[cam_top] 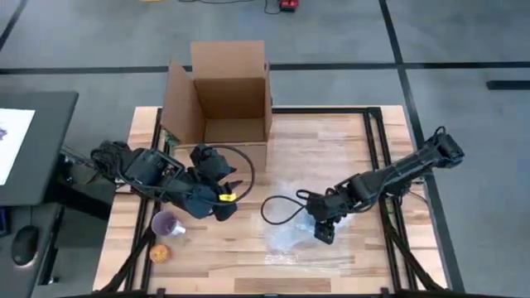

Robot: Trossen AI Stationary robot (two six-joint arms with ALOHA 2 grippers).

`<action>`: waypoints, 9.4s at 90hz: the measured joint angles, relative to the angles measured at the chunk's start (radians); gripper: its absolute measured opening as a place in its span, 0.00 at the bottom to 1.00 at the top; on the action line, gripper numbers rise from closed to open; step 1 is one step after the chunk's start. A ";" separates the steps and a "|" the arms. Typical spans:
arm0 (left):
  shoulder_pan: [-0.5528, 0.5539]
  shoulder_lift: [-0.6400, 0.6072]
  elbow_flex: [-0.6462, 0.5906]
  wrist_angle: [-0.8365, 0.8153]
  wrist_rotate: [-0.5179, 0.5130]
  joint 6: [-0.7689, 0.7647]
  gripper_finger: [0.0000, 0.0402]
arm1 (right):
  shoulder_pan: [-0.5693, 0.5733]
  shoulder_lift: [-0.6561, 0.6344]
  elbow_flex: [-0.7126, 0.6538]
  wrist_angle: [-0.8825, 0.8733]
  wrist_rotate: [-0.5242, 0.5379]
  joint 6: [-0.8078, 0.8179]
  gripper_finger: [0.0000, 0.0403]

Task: Wrap mug
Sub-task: Wrap the blue mug with the bubble wrap

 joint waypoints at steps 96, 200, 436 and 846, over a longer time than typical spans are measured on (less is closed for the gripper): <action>0.002 0.000 0.000 -0.003 0.000 0.018 0.36 | -0.077 0.276 0.039 -0.193 0.078 -0.027 0.55; 0.002 0.000 0.000 -0.007 0.000 0.045 0.36 | -0.091 0.312 0.049 -0.069 0.084 -0.020 0.05; 0.002 0.000 0.000 -0.010 0.000 0.045 0.36 | -0.114 0.162 0.204 -0.249 -0.022 0.090 0.54; -0.078 0.129 0.000 -0.033 0.125 0.070 0.36 | 0.197 0.387 0.250 0.399 0.036 -1.062 0.65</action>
